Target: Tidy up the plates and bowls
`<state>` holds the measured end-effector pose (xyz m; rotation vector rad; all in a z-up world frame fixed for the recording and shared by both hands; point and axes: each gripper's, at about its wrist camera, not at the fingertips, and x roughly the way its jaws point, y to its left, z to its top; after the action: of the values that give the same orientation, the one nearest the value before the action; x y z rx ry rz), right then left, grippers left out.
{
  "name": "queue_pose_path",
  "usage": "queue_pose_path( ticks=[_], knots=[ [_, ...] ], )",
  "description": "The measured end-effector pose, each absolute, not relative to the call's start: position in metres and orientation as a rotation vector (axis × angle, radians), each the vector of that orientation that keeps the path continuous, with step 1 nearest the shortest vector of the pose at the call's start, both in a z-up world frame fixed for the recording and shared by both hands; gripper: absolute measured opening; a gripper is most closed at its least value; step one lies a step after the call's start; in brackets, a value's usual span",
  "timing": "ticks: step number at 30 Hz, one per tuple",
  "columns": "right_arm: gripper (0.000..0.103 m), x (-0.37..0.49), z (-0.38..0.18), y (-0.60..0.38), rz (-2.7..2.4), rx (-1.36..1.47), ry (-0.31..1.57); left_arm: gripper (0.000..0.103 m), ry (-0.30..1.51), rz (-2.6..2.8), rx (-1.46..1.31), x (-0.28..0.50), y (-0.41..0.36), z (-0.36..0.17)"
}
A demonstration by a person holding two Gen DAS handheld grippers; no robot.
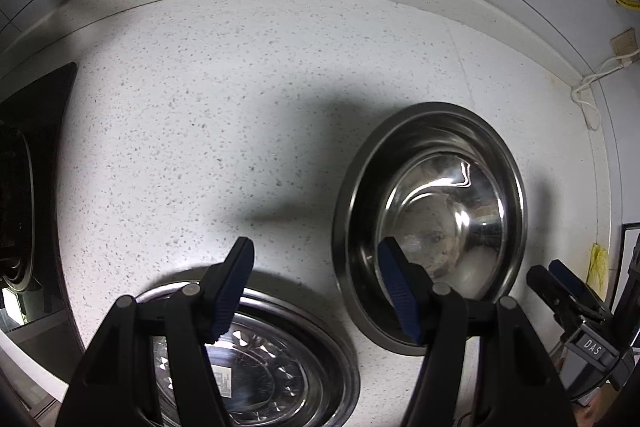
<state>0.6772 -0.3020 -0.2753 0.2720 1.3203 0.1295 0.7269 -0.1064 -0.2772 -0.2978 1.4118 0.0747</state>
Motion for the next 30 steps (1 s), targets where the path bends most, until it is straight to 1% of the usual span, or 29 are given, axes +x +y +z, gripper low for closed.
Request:
queue_pose_path(
  ticks=[11, 14, 15, 16, 17, 18, 19, 21, 23, 30],
  knots=[
    [0.101, 0.679, -0.274, -0.287, 0.157, 0.238, 1.316, 0.063, 1.411, 0.103, -0.298, 0.729, -0.098, -0.281],
    [0.099, 0.678, -0.275, -0.283, 0.173, 0.235, 1.315, 0.059, 1.404, 0.112, -0.295, 0.729, -0.099, -0.283],
    [0.088, 0.678, -0.275, -0.282, 0.183, 0.236, 1.313, 0.046, 1.398, 0.113, -0.289, 0.729, -0.099, -0.283],
    [0.061, 0.678, -0.276, -0.279, 0.192, 0.236, 1.319, 0.04, 1.394, 0.098, -0.299, 0.73, -0.1, -0.284],
    [0.046, 0.678, -0.278, -0.278, 0.195, 0.24, 1.328, 0.026, 1.394, 0.072, -0.318, 0.731, -0.101, -0.285],
    [0.025, 0.678, -0.281, -0.278, 0.221, 0.274, 1.337, 0.013, 1.4, 0.055, -0.325, 0.731, -0.104, -0.285],
    [0.021, 0.678, -0.282, -0.277, 0.235, 0.293, 1.345, 0.009, 1.402, 0.048, -0.318, 0.732, -0.108, -0.285],
    [0.012, 0.678, -0.279, -0.27, 0.246, 0.272, 1.342, 0.009, 1.393, 0.055, -0.27, 0.734, -0.115, -0.284],
    [0.012, 0.678, -0.276, -0.265, 0.236, 0.235, 1.336, 0.009, 1.394, 0.057, -0.279, 0.734, -0.114, -0.285],
    [0.012, 0.676, -0.276, -0.266, 0.239, 0.241, 1.345, 0.009, 1.396, 0.055, -0.297, 0.728, -0.112, -0.286]
  ],
)
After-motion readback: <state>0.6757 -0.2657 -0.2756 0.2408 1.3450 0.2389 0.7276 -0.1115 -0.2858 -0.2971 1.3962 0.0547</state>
